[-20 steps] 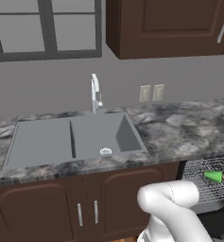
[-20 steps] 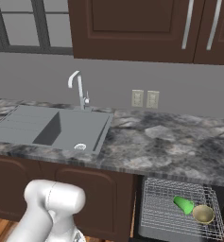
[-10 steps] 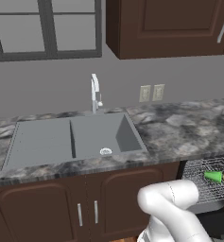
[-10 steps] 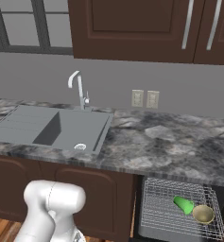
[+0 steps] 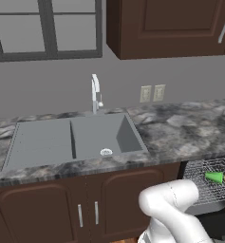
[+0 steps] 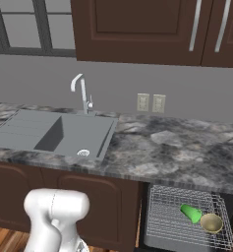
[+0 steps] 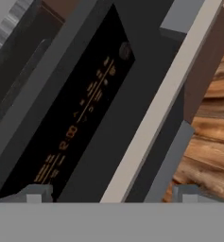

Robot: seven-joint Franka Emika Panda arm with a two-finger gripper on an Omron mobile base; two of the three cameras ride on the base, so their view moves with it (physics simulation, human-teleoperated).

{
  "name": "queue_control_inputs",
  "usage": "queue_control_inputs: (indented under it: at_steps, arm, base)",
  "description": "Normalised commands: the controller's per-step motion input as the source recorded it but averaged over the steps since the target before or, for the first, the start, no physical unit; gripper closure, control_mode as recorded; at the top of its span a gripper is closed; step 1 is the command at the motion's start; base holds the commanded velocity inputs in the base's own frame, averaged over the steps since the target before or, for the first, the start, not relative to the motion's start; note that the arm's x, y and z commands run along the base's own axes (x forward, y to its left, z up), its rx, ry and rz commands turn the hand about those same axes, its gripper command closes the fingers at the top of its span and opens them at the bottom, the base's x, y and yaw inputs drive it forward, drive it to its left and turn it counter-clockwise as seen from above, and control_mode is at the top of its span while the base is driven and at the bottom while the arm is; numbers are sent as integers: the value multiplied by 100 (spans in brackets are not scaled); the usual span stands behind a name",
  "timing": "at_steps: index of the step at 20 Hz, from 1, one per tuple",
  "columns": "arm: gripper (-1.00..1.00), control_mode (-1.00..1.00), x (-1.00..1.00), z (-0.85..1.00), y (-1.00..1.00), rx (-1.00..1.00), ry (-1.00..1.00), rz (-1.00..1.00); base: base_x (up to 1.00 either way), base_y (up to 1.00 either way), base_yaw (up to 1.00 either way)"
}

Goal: Pick up the cup and bowl from the counter, place them in the dishwasher, and close the dishwasher door.

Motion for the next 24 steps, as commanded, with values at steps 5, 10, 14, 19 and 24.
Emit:
queue_control_inputs:
  at_steps: [5, 10, 14, 19, 24]
  arm:
    - [-100, -100, 33, -40, -35, 0, 0, -7]
    - [-100, -100, 50, -38, -34, 0, 0, -6]
    - [-100, -100, 34, -59, -31, 0, 0, -2]
    - [-100, -100, 51, -25, -29, 2, -2, 0]
    - [-100, -100, 79, 25, -31, 13, -5, 0]
  base:
    - [0, 0, 0]
    - [0, 0, 0]
    - [0, 0, 0]
    - [0, 0, 0]
    - [0, 0, 0]
